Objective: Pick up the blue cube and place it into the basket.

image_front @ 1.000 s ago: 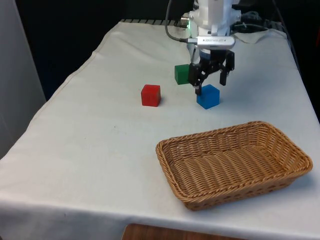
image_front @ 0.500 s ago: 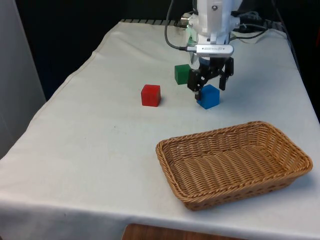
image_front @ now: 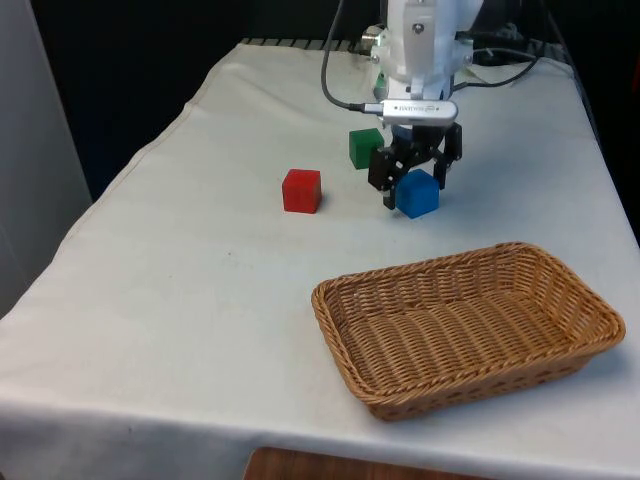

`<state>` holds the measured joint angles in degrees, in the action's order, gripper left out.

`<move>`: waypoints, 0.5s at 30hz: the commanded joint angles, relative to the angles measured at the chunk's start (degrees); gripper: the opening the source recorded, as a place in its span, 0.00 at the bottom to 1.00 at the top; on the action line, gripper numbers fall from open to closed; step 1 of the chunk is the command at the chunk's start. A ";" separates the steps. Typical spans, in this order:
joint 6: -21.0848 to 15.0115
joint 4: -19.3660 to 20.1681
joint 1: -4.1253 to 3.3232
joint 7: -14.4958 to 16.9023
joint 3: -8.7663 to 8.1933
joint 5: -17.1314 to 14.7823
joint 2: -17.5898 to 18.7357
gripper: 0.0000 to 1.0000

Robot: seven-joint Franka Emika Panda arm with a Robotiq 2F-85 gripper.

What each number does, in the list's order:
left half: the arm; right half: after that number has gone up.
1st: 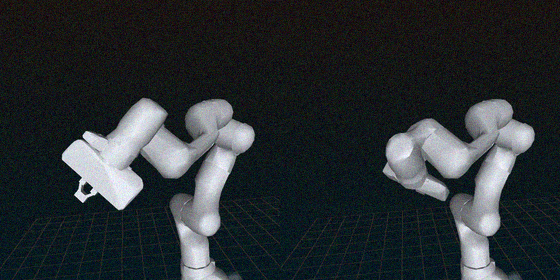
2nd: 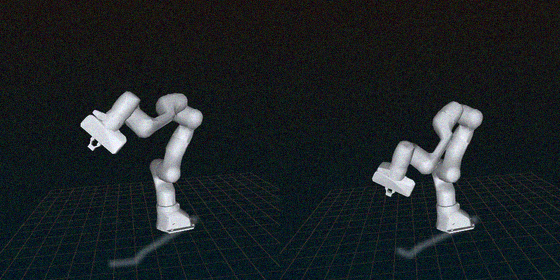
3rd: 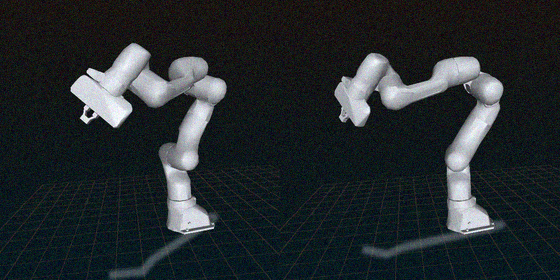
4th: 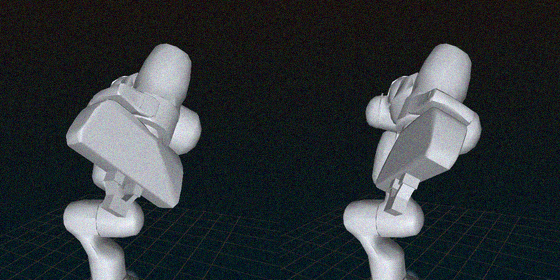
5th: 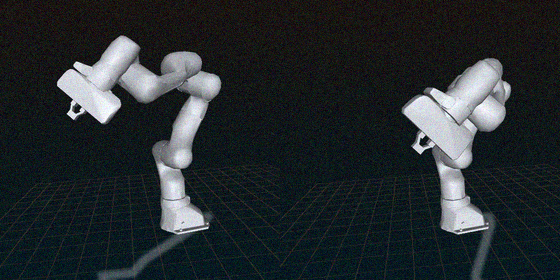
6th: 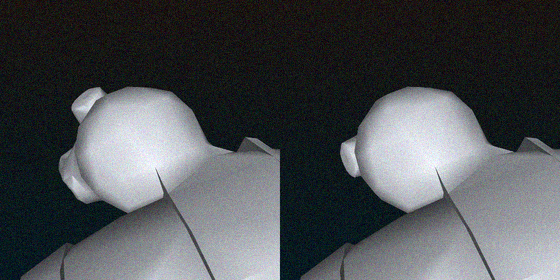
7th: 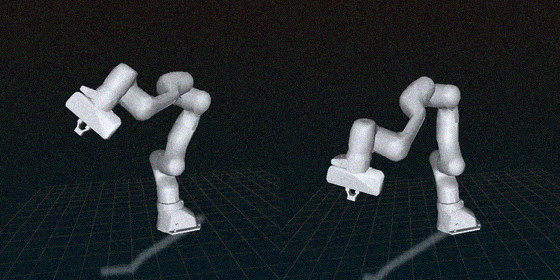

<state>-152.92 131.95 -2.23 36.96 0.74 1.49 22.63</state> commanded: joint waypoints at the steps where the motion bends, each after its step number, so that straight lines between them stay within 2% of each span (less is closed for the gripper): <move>1: -0.63 -0.11 0.00 -0.29 -0.11 0.00 0.40 1.00; 15: -0.23 -0.11 0.34 -0.74 -0.34 -0.23 0.52 1.00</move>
<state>-152.98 131.84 -1.95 36.33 0.34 1.38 23.09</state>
